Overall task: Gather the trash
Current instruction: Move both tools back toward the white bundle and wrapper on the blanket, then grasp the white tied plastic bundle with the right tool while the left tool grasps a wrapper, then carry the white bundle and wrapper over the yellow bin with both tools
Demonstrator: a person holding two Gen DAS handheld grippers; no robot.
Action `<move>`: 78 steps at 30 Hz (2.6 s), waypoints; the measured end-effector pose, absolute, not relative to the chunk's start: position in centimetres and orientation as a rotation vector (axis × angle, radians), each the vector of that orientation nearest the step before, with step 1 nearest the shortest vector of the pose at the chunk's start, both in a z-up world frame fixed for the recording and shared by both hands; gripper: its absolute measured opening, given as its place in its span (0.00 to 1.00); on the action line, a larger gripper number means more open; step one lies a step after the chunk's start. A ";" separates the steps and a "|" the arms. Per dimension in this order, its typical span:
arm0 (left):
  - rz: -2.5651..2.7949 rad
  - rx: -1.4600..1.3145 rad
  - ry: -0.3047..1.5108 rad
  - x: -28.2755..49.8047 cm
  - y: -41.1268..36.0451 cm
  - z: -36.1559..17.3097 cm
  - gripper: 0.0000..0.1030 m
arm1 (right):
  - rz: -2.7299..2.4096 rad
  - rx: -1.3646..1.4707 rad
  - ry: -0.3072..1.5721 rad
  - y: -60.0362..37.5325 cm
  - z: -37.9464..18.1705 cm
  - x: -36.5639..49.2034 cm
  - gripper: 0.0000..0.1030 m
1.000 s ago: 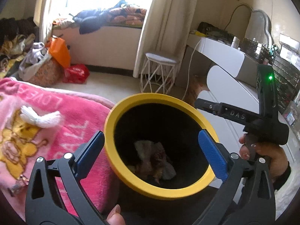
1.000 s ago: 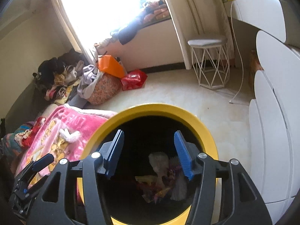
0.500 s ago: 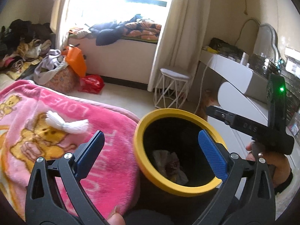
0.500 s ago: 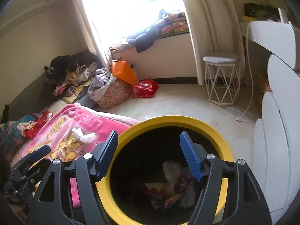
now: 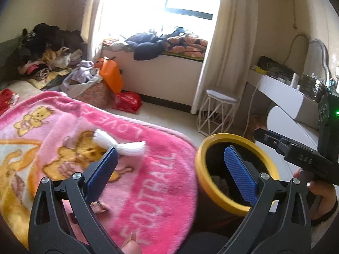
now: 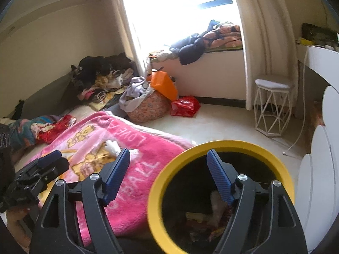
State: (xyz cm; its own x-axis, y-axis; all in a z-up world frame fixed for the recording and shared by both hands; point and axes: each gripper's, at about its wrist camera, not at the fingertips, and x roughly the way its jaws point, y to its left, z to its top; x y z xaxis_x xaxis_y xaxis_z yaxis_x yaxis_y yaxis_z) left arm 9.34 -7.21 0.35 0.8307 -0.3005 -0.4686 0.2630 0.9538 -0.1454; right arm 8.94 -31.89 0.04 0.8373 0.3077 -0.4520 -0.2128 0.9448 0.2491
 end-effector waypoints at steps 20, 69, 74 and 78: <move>-0.260 -0.090 0.734 10.0 2.8 -6.9 0.90 | 0.408 0.016 0.685 -19.7 -2.6 17.8 0.70; -0.403 -0.076 0.736 9.4 -4.0 -5.8 0.11 | 0.273 0.218 0.666 -28.4 -3.4 14.3 0.06; -0.427 -0.081 0.704 9.0 -5.6 -4.5 0.11 | 0.247 0.236 0.654 -30.4 -3.1 13.3 0.06; -0.445 -0.077 0.680 8.8 -6.7 -3.5 0.11 | 0.223 0.247 0.653 -31.8 -3.1 12.5 0.06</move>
